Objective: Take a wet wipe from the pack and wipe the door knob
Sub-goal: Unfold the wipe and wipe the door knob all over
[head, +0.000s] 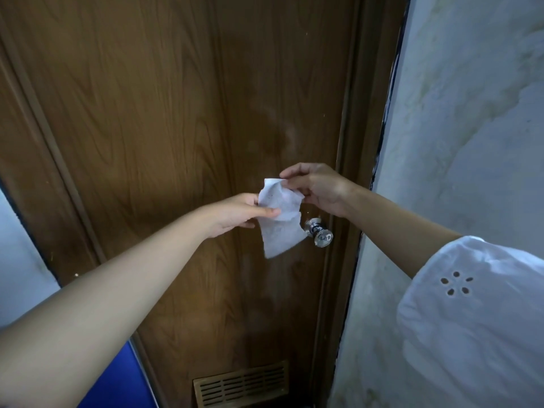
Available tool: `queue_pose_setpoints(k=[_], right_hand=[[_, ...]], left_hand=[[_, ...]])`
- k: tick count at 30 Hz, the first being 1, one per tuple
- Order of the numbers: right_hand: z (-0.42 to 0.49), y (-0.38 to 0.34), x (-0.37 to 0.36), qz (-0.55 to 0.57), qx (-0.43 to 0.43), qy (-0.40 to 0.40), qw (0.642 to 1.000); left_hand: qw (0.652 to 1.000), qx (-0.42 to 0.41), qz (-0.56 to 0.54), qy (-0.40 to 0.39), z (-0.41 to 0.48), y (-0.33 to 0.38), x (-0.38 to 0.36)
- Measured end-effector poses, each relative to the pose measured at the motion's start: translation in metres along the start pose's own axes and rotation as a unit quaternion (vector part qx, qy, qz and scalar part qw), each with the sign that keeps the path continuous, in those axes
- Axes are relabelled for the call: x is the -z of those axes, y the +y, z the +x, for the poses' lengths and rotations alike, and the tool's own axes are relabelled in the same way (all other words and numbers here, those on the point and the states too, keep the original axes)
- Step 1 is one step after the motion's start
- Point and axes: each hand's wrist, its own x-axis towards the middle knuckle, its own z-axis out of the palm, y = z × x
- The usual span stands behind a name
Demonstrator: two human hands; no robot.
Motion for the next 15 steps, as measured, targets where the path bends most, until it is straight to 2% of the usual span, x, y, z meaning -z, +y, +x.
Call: queue_pose_setpoints(k=[7, 12, 15], right_hand=[[0.002, 0.011, 0.005, -0.035, -0.036, 0.122, 0.991], [0.001, 0.014, 0.004, -0.049, -0.036, 0.156, 0.986], [0.001, 0.014, 0.004, -0.005, -0.037, 0.155, 0.987]], left_hand=[[0.997, 0.000, -0.067, 0.033, -0.002, -0.012, 0.004], [0.995, 0.050, -0.052, -0.072, -0.005, -0.015, 0.006], [0.990, 0.050, -0.098, -0.093, -0.006, -0.013, 0.003]])
